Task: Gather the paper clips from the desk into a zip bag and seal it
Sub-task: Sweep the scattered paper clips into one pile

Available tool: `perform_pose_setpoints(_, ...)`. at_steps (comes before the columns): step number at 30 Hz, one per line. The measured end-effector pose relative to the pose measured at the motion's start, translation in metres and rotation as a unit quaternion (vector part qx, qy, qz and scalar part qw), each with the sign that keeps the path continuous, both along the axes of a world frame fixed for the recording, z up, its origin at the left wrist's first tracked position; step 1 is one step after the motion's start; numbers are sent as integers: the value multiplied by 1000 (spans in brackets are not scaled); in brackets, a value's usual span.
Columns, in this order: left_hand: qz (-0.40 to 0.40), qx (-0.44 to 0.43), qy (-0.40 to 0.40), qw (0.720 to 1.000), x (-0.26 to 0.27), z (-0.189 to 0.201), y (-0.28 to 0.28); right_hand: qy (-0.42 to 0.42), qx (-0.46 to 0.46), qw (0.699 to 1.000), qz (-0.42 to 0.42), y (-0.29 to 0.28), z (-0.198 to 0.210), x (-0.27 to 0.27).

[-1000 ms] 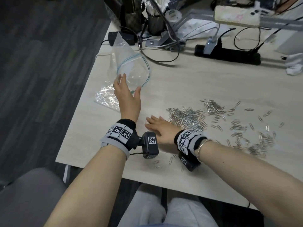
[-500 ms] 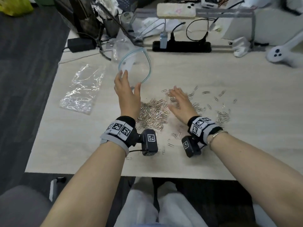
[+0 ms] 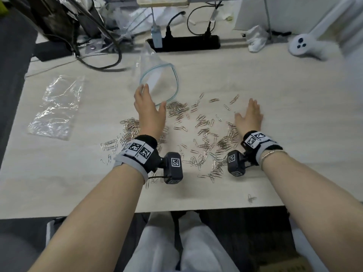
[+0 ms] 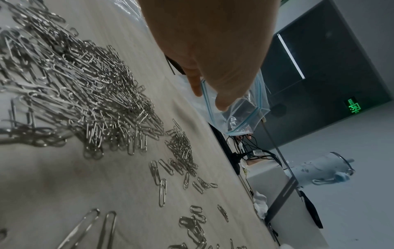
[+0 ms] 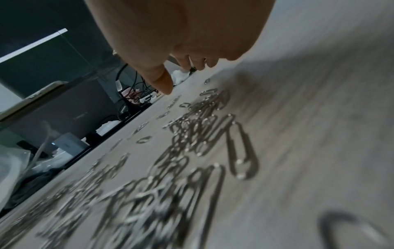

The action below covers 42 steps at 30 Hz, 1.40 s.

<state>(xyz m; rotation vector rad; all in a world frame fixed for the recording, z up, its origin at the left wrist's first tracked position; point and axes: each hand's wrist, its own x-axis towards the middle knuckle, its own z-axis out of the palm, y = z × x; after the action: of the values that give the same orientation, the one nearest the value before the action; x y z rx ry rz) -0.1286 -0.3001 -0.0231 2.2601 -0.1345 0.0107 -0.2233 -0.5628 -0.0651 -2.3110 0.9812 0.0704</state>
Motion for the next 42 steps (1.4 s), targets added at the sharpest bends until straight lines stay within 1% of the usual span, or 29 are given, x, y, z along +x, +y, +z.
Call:
perform_pose_setpoints(2, 1, 0, -6, 1000, 1, -2, -3, 25, 3, 1000, 11, -7, -5, 11)
perform_pose_setpoints(4, 2, -1, -17, 1000, 2, -4, -1, 51, -16, 998, 33, -8, -7, 23)
perform_pose_setpoints(6, 15, 4, -24, 1000, 5, -8, 7, 59, -27, 996, 69, -2, -9, 38)
perform_pose_setpoints(12, 52, 12, -21, 998, 15, -15, 26, 58, -29, 980, 190, 45, -9, 67)
perform_pose_setpoints(17, 64, 12, -27, 997, 19, -14, 34, 77, -30, 959, 270, 92, -5, 68)
perform_pose_setpoints(19, 69, 11, -23, 997, 19, -14, 38, 70, -26, 948, 308, 113, -5, 64)
perform_pose_setpoints(22, 76, 14, -17, 997, 19, -13, 45, 62, 6, 930, 363, 141, -6, 53)
perform_pose_setpoints(24, 68, 17, -11, 997, 20, -11, 49, 58, 25, 918, 390, 151, -4, 47)
perform_pose_setpoints(25, 63, 21, -11, 998, 21, -9, 50, 49, 36, 917, 395, 153, -2, 47)
perform_pose_setpoints(27, 63, 27, -14, 998, 24, -6, 54, 14, 62, 925, 374, 149, 1, 49)
perform_pose_setpoints(30, 67, 31, -15, 997, 30, -5, 60, -27, 77, 951, 299, 132, 4, 59)
perform_pose_setpoints(32, 66, 28, -22, 997, 35, -6, 65, -27, 86, 962, 257, 122, 5, 69)
perform_pose_setpoints(33, 68, 25, -25, 997, 37, -7, 68, -17, 84, 964, 250, 118, 3, 75)
perform_pose_setpoints(37, 69, 24, -29, 997, 44, -10, 87, 26, 42, 960, 277, 123, -3, 98)
perform_pose_setpoints(39, 68, 26, -29, 997, 49, -12, 98, 36, 27, 955, 293, 137, -4, 108)
perform_pose_setpoints(42, 70, 20, -28, 997, 53, -15, 116, 65, 4, 939, 337, 167, -5, 114)
